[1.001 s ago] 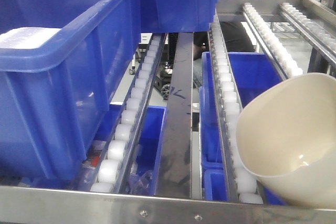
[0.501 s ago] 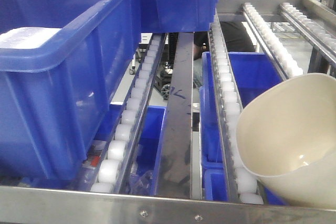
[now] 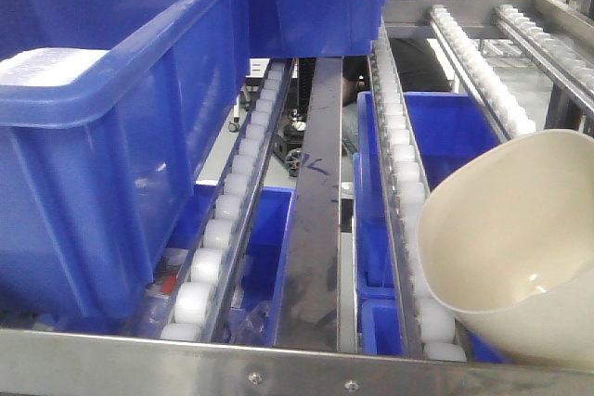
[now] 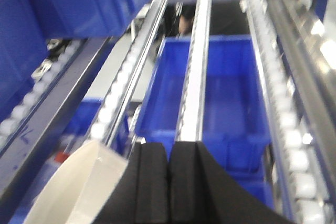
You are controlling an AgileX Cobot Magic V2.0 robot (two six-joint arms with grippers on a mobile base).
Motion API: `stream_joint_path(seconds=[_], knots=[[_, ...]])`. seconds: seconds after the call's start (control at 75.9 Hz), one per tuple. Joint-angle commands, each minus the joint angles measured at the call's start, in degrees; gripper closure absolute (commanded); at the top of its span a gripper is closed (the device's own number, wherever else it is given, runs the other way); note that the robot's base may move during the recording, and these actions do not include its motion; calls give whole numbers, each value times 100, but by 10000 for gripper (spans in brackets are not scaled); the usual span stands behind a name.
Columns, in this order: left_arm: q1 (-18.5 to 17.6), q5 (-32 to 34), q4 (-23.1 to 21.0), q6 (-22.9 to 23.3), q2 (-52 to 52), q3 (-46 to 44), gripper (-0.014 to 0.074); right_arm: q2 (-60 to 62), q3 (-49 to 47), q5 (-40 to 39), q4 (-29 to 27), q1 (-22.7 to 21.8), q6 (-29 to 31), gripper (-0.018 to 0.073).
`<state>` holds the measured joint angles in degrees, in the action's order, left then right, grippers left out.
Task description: Move white bin to right shelf second layer
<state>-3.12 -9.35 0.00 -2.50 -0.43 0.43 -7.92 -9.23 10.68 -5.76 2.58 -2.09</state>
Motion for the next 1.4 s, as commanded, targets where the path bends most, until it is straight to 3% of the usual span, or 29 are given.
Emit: stream_joint_path(seconds=[0.0,0.171,0.303,0.408,1.383], knots=[[-7,491,0,30,-100,211,512,275,66,-643,158,2,-108,510],[-7,491,0,30,-100,211,512,990,567,-716,157,2,-108,510],[-7,491,0,30,-90,211,512,972,1032,-1521,162,13,-114,510],[-7,491,0,30,-90,211,512,972,1000,-1624,178,13,-113,510],[-7,491,0,30,-90,211,512,972,1000,-1499,178,13,-113,510]])
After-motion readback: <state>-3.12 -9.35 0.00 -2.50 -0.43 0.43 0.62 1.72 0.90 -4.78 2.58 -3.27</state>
